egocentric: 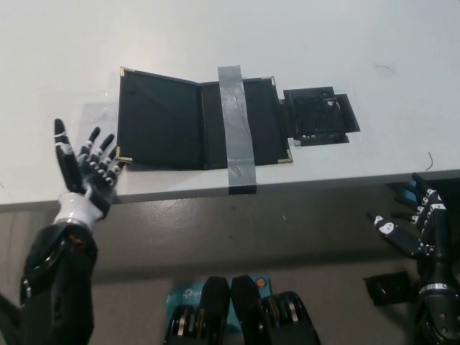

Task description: The robot uses its left hand to push the cover of the diary kept in the middle of the desk towards the right to close it

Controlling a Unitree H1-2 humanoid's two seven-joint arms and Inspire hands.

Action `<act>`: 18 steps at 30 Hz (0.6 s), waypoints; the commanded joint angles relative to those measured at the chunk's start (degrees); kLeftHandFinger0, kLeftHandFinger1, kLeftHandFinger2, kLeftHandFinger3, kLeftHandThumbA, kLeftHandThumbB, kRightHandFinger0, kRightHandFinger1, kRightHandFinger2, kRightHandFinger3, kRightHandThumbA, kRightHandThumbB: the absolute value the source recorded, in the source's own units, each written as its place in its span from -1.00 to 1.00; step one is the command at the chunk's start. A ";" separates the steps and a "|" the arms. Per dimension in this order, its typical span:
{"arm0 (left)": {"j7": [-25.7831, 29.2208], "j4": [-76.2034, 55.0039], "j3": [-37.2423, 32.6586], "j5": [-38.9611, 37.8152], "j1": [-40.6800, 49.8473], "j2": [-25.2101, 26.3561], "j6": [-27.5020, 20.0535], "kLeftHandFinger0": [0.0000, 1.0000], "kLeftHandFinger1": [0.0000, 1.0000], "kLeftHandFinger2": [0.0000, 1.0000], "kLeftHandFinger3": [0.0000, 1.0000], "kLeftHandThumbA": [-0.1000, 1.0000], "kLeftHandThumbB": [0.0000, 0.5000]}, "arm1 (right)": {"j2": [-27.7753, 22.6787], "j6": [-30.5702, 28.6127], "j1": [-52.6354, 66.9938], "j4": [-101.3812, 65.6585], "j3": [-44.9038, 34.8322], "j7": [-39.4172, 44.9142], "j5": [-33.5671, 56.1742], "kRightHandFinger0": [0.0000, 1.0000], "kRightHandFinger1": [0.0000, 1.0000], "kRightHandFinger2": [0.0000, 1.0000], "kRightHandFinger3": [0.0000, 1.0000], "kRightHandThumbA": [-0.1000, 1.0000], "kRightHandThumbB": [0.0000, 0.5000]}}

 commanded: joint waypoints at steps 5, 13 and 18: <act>1.13 1.60 -1.98 0.66 -2.37 -3.29 1.46 1.00 1.00 1.00 1.00 1.00 0.06 | -1.15 -0.03 -1.94 -2.11 0.75 0.44 -0.71 0.06 0.41 0.66 0.78 0.85 -0.68; 0.42 1.53 -3.48 -0.38 -3.49 -6.82 2.00 1.00 1.00 1.00 1.00 1.00 0.20 | -1.46 0.62 -2.33 -2.51 0.90 1.01 -0.14 0.09 0.42 0.63 0.76 0.81 -0.74; 0.66 -2.25 -6.75 0.69 -7.65 -9.65 2.41 1.00 1.00 1.00 1.00 1.00 0.25 | -1.68 0.80 -2.31 -2.35 1.33 0.68 -1.08 0.09 0.41 0.60 0.76 0.83 -0.71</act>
